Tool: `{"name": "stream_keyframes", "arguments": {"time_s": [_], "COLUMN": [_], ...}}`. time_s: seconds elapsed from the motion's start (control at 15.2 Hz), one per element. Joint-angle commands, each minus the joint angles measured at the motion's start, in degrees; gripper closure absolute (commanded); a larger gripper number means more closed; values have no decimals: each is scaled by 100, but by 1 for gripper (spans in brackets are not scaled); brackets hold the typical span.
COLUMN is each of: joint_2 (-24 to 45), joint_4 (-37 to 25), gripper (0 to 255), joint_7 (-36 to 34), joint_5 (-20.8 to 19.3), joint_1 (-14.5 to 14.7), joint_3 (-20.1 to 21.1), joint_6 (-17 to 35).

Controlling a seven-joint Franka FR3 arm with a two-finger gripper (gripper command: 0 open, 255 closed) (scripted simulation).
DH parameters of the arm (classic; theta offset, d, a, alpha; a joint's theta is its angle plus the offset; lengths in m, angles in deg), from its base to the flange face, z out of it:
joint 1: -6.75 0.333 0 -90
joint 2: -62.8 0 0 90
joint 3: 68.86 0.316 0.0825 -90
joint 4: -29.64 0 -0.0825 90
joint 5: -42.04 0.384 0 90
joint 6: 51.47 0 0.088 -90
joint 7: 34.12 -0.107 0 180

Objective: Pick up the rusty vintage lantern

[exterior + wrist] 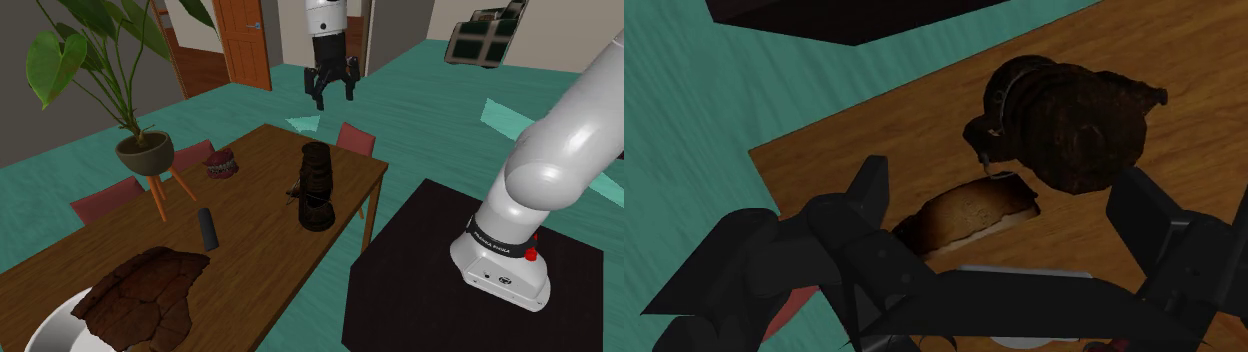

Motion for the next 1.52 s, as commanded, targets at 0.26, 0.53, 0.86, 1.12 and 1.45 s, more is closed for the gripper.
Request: {"name": "stream_keyframes", "arguments": {"time_s": [0.26, 0.53, 0.86, 1.12, 1.45], "joint_2": [1418, 1999, 2114, 2156, 2162], "joint_4": [-826, -1150, -905, -839, -847], "gripper": [0, 0, 0, 255, 255], "joint_7": [-565, -758, -746, -749, -752], "joint_5": [40, 43, 28, 24, 23], "joint_1": [130, 199, 205, 211, 213], "joint_3": [203, 246, 244, 246, 247], "joint_6": [-3, 34, 391, 499, 497]}}
